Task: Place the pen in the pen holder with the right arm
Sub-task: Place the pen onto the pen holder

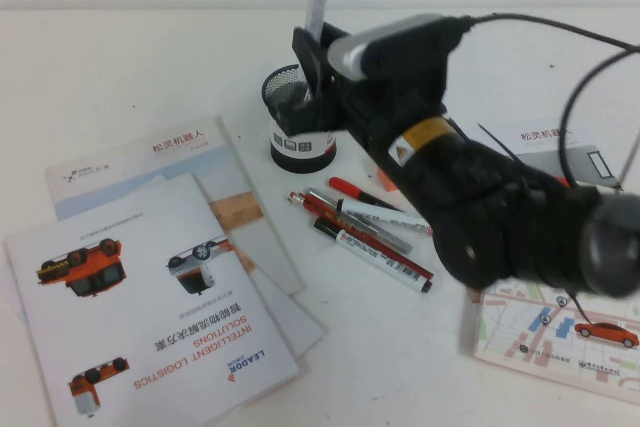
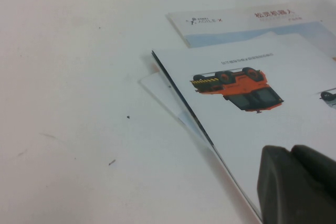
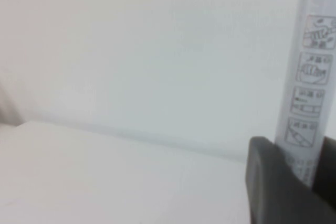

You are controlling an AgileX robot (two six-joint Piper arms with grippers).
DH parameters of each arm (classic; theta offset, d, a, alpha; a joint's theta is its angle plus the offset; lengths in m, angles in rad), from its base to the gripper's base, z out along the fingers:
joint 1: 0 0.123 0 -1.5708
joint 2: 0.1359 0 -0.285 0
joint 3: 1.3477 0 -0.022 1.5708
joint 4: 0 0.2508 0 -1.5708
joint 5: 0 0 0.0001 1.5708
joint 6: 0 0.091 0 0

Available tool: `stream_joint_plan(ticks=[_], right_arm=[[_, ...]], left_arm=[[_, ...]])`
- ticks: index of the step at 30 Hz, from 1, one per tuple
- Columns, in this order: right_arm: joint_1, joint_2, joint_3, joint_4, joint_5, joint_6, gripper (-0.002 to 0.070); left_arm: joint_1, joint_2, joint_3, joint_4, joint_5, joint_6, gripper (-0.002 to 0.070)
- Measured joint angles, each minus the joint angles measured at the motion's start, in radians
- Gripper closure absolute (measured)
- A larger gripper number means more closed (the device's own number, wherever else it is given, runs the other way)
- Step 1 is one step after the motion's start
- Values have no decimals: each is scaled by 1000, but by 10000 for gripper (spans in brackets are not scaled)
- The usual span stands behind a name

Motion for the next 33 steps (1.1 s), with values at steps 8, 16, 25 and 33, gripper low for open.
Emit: stream_joint_plan(ticks=[8, 16, 25, 33], right_arm=[[-95, 217, -300, -40, 144, -1, 561], [-112, 407, -489, -44, 216, -1, 560], [-116, 455, -502, -44, 245, 1, 409], [-119, 312, -504, -5, 475, 2, 372]], left_arm=[[0, 0, 0, 0, 0, 0, 678], [0, 0, 0, 0, 0, 0, 678], [0, 0, 0, 0, 0, 0, 677], [0, 0, 0, 0, 0, 0, 678]])
